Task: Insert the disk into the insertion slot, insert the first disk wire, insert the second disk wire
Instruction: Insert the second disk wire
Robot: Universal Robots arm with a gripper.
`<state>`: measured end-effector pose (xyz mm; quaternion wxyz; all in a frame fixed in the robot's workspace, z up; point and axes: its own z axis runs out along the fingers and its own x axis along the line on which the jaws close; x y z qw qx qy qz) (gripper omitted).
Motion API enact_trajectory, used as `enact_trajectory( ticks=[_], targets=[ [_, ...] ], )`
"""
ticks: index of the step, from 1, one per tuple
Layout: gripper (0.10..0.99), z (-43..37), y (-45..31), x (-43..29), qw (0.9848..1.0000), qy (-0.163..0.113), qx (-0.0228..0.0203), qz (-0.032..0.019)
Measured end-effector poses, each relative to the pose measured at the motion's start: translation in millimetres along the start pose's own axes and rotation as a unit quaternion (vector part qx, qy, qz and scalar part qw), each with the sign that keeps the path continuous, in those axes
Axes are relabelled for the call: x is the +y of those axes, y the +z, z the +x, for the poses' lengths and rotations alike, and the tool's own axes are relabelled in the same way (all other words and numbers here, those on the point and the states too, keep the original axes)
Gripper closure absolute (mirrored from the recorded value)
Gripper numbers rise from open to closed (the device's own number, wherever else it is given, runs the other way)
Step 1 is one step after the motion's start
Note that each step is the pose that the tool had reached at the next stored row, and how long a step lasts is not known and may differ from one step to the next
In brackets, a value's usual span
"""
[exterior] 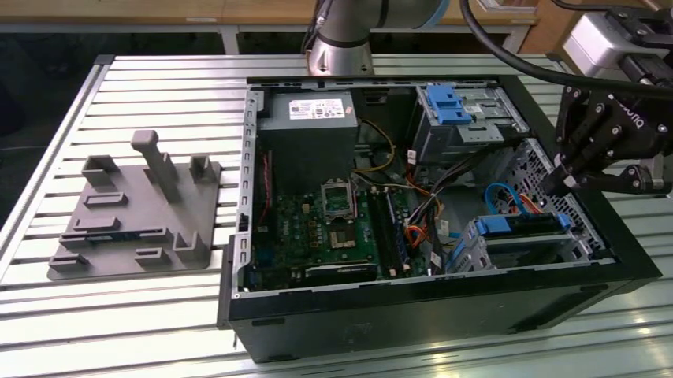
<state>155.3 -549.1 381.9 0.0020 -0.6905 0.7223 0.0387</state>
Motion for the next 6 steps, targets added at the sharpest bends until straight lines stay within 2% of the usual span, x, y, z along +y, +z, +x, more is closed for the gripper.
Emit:
enact_trajectory(
  ticks=[6],
  targets=[
    [0.98,0.0,0.0,0.0,1.0,0.0,0.0,0.0]
  ],
)
